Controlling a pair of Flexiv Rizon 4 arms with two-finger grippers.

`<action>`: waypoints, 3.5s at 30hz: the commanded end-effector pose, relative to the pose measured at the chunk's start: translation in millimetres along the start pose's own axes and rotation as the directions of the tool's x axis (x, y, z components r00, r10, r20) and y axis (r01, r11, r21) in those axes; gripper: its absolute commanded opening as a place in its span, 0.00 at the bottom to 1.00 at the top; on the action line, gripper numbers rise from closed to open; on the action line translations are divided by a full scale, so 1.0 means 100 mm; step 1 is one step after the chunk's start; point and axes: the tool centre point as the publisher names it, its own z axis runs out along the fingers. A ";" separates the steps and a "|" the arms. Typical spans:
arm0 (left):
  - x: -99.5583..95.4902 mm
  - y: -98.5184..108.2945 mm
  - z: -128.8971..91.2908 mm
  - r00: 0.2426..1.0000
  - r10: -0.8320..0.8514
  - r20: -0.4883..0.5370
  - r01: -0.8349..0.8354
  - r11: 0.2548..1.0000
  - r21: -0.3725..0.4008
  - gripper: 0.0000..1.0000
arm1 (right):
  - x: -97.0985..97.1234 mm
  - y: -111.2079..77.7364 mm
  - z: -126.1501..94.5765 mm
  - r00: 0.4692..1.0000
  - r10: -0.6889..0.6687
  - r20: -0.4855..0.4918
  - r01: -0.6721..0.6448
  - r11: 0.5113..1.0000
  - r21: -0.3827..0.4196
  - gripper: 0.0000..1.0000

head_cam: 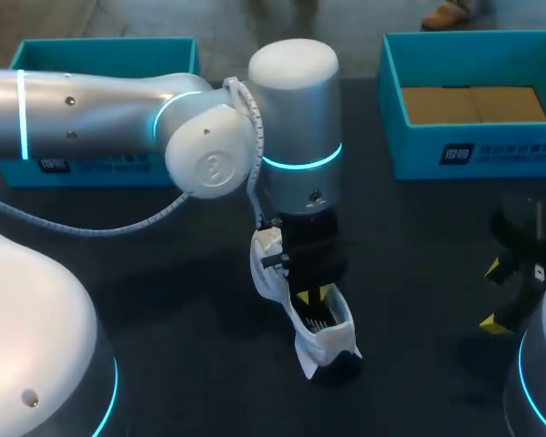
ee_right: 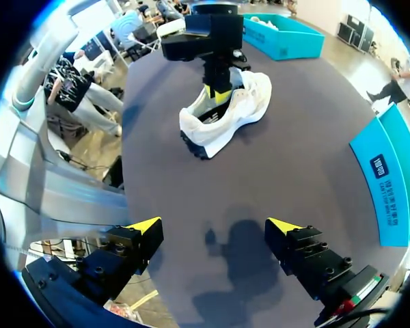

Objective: Take the shoe out of the shoebox, open the shoe tongue, remove and reinsert the insole, then place the shoe into the shoebox

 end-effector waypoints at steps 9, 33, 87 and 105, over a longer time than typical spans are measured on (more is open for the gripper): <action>0.04 0.06 0.00 1.000 -0.023 -0.018 0.023 1.000 0.018 0.53 | 0.02 -0.01 0.00 1.000 0.000 0.005 0.000 1.000 -0.001 1.00; 0.16 0.12 0.00 0.998 -0.061 -0.007 0.061 0.997 0.036 0.93 | 0.02 -0.01 0.00 1.000 0.000 0.005 0.000 1.000 -0.001 1.00; 0.23 0.48 -0.46 0.987 -0.118 0.107 0.121 0.992 -0.020 0.92 | 0.02 -0.01 0.00 1.000 0.000 0.005 0.000 1.000 -0.001 1.00; 0.20 0.35 -0.86 0.987 -0.079 0.141 0.085 0.996 -0.037 0.30 | 0.02 -0.01 0.00 1.000 0.000 0.005 0.000 1.000 -0.001 1.00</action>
